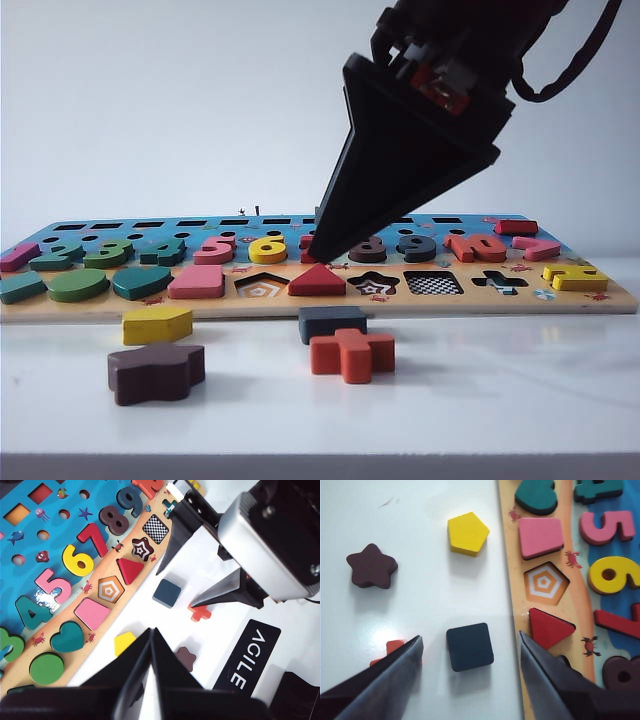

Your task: Insert the cube into the slot.

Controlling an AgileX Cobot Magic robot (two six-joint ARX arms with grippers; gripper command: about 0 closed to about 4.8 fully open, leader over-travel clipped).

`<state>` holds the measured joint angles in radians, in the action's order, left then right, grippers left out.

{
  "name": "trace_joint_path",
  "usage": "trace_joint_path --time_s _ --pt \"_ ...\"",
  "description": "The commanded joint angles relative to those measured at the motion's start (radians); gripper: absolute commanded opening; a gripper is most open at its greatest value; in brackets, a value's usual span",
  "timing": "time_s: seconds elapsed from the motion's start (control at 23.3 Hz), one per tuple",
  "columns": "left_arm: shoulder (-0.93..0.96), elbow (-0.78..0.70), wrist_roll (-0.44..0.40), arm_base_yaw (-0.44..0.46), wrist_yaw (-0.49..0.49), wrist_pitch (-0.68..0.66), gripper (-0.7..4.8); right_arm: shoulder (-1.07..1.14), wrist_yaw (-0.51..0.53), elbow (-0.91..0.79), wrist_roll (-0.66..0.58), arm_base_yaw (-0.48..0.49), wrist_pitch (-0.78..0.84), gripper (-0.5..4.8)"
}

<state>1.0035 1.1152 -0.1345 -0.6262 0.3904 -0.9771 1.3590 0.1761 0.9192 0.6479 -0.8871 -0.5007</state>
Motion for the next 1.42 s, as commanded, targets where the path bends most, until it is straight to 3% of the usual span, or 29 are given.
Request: trace_joint_path --time_s 0.04,0.52,0.73,1.42 --pt "0.000 0.005 -0.008 0.000 0.003 0.015 0.17 0.014 0.006 0.009 0.005 0.003 0.014 3.41" --pt "0.000 0.005 -0.008 0.000 0.002 0.015 0.17 0.076 0.007 0.011 0.016 0.011 0.018 3.26" --pt "0.000 0.005 -0.024 0.000 0.002 0.015 0.17 0.076 0.007 0.011 0.019 0.028 0.023 2.79" --pt "0.000 0.005 -0.023 0.000 0.002 0.015 0.17 0.113 0.068 0.010 0.019 0.028 0.028 2.79"
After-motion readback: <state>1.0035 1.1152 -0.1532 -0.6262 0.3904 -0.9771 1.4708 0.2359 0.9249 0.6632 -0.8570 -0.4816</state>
